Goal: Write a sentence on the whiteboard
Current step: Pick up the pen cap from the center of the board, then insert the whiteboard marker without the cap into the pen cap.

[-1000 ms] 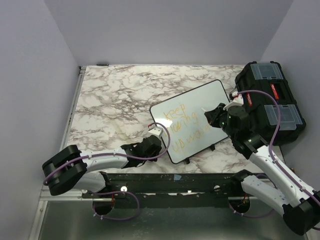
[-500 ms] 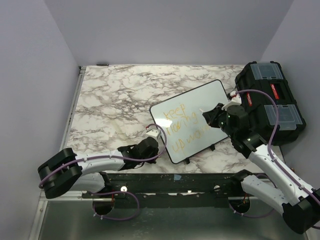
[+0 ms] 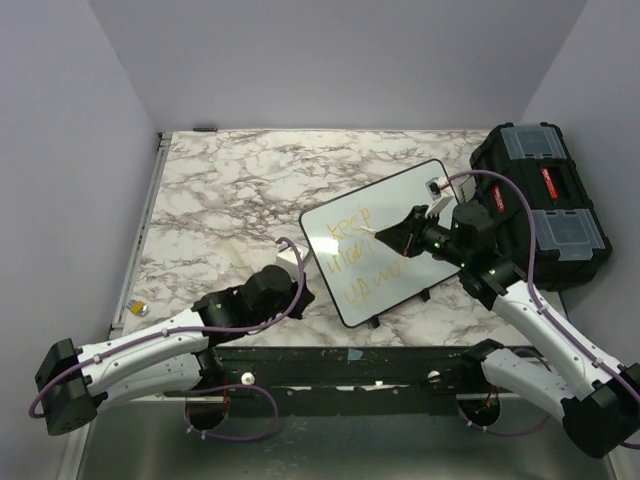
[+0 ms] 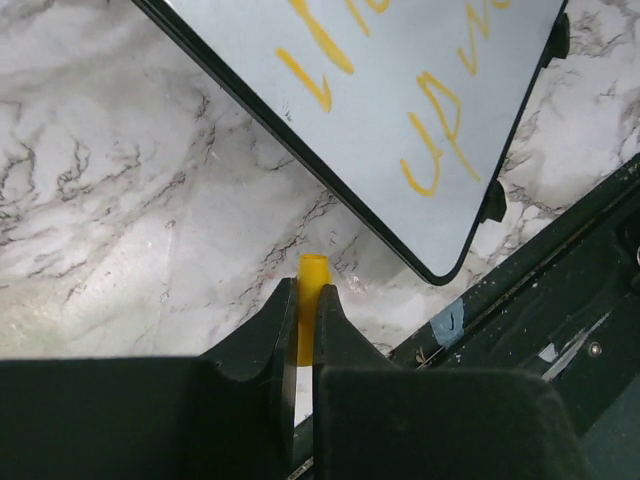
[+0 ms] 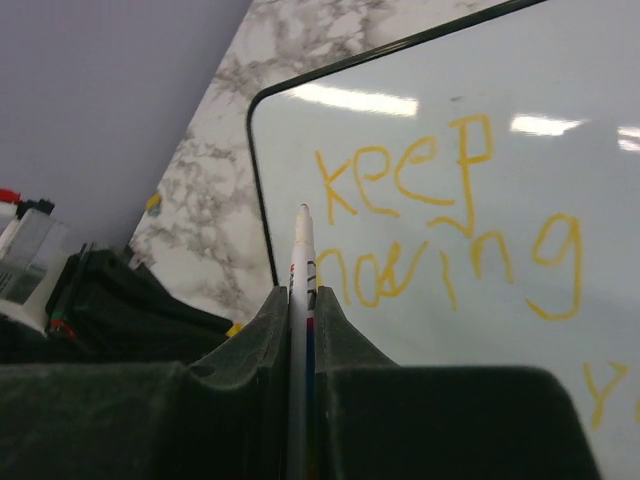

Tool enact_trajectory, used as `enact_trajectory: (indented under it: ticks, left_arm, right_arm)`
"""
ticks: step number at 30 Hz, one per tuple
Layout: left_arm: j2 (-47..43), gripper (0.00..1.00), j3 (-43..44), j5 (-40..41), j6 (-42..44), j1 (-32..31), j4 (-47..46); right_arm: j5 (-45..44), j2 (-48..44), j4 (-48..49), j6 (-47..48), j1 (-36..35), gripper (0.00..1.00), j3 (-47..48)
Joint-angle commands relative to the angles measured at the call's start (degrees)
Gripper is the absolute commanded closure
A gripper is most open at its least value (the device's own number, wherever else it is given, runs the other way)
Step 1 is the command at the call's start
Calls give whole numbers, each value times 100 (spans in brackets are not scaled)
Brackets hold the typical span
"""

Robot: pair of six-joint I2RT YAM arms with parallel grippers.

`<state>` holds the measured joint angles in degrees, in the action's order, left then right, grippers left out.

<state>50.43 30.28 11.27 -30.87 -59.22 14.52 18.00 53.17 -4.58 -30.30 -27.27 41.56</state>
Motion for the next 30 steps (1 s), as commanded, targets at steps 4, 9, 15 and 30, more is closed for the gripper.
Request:
enact_trajectory:
  ticks: [4,9,15,30]
  left_arm:
    - [-741,100,118,-325,924,7,182]
    - [-1065,100,-3,-1050,1432,7,-342]
    - [-1076,100,86,-1568,1996,7,-677]
    - [-1477,100,-392,-1336,4108,8,-1680]
  right_arm:
    - [2206,263,789,-50,3,99,238]
    - [2659,429,893,-114,-1,99,274]
    - [3060,575,887,-90,-148,99,263]
    - [2881,538,100,172,-415,99,400]
